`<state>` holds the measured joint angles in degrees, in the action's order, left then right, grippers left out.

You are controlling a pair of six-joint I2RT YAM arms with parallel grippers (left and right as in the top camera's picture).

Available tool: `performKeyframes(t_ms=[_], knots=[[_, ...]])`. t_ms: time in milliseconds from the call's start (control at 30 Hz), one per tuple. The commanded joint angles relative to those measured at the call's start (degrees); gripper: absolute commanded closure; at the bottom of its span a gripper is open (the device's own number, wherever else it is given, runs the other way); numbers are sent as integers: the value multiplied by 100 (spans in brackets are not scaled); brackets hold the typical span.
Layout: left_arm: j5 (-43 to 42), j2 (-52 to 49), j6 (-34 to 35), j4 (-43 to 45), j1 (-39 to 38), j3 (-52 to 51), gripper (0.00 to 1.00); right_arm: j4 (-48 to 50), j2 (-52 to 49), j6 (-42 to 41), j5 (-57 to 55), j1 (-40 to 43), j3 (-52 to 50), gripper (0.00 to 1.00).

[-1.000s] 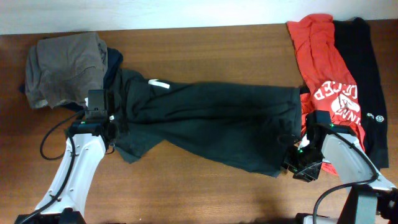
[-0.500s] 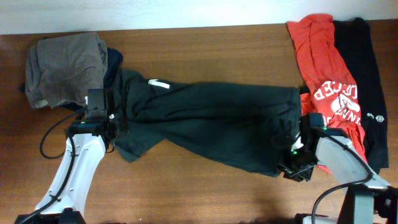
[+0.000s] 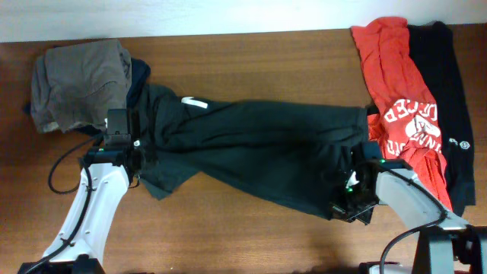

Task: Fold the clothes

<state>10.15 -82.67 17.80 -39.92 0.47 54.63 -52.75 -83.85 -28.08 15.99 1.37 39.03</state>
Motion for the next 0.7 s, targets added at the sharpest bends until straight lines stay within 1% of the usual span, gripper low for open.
performKeyframes(t_ms=[0, 167, 333, 400, 533, 667], knots=[[153, 94, -232, -221, 46, 426, 99, -474, 35, 396, -13, 321, 597, 96], [149, 157, -319, -697, 44, 748, 99, -1497, 61, 870, -192, 767, 1486, 96], [151, 199, -341, -1019, 44, 758, 99, -2404, 61, 1294, -636, 1187, 2177, 96], [151, 205, -367, -1145, 44, 758, 100, -2601, 68, 1375, -726, 1344, 2304, 96], [170, 280, -450, -1292, 44, 758, 99, -2684, 201, 1434, -675, 1617, 2337, 96], [170, 608, -446, -1401, 44, 758, 99, -2745, 516, 1434, -588, 1746, 2339, 96]])
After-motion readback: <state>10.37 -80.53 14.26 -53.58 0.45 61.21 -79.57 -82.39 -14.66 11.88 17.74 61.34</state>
